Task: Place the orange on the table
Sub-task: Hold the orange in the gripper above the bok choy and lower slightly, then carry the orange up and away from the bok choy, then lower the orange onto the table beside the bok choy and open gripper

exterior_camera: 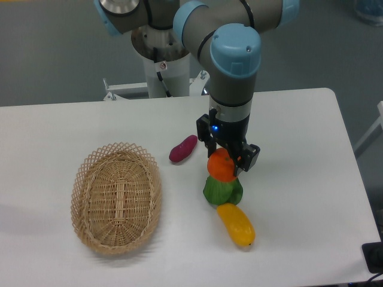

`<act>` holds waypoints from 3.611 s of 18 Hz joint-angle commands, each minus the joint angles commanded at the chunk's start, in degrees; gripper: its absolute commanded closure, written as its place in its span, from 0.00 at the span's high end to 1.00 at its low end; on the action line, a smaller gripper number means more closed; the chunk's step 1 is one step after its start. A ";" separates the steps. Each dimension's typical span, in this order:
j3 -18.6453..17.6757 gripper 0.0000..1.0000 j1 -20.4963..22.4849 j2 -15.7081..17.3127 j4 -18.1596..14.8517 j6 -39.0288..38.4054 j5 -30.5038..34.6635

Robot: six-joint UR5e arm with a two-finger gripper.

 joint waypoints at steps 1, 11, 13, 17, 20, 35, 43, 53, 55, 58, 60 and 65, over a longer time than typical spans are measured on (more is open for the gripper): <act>-0.78 0.58 0.00 0.00 0.52 -0.09 0.00; -0.97 0.58 -1.31 -1.49 1.66 -7.87 -0.09; -0.70 0.58 -2.20 -3.07 4.74 -11.77 0.09; 0.35 0.58 -2.29 -5.70 5.62 -11.87 0.35; 0.62 0.58 -1.94 -6.33 5.71 -11.78 1.84; -4.56 0.58 11.42 -12.04 7.82 -12.76 2.37; -8.52 0.58 13.18 -14.68 13.71 -0.10 3.08; -8.79 0.65 13.18 -15.38 13.80 0.35 3.08; -8.61 0.70 13.18 -15.38 13.80 0.26 3.08; -8.35 1.00 13.10 -15.12 13.80 0.18 3.16; -7.82 1.00 13.18 -14.33 13.62 0.26 3.16; -6.77 1.00 13.18 -13.54 13.62 0.35 3.16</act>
